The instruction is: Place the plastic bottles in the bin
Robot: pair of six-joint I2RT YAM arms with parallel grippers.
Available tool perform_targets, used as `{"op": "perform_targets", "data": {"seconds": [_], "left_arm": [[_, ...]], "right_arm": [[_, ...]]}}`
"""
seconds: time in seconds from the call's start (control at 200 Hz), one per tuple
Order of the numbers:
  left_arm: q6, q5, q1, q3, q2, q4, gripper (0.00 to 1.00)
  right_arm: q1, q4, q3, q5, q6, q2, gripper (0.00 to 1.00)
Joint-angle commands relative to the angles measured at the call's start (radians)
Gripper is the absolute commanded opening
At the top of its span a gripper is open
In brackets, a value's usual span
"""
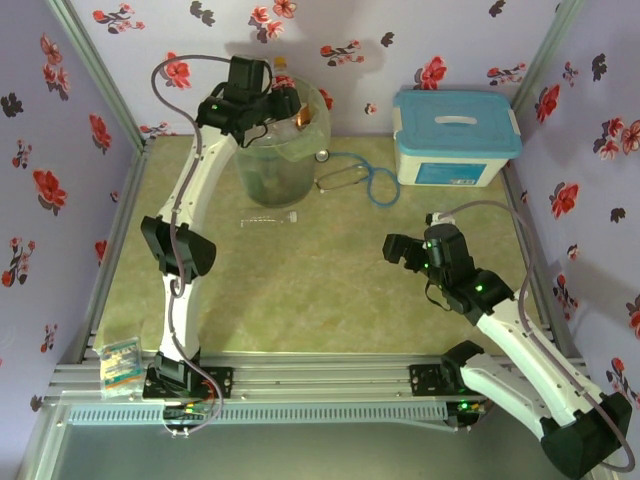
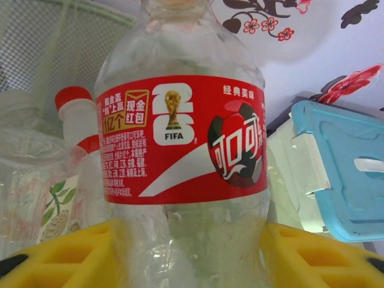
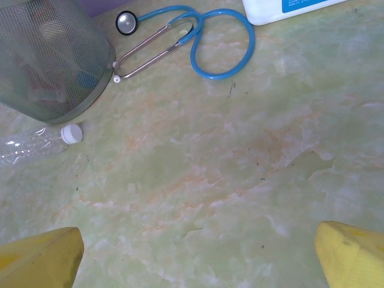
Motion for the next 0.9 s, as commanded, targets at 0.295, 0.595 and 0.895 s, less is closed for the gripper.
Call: {"op": "perform_targets", "data": {"seconds": [0.295,0.595,0.895], "left_arm": [[0.001,0.052,0.008,0.004,0.015,0.053,0.82],[0.054,-0.003,0.008,0.023,-0.010,0.059,0.88],[0.150,-0.061,0.005,0.039,0.034,0.026,0.59]], "right_arm": [[-0.006,-0.035,-0.005,0.044,0.007,-0.010,0.99],[-0.006,-0.021,-0.013,0.037,0.010,-0.009,0.99],[-0.006,-0.027,-0.030,0.034,0.021,-0.039,0.99]]}}
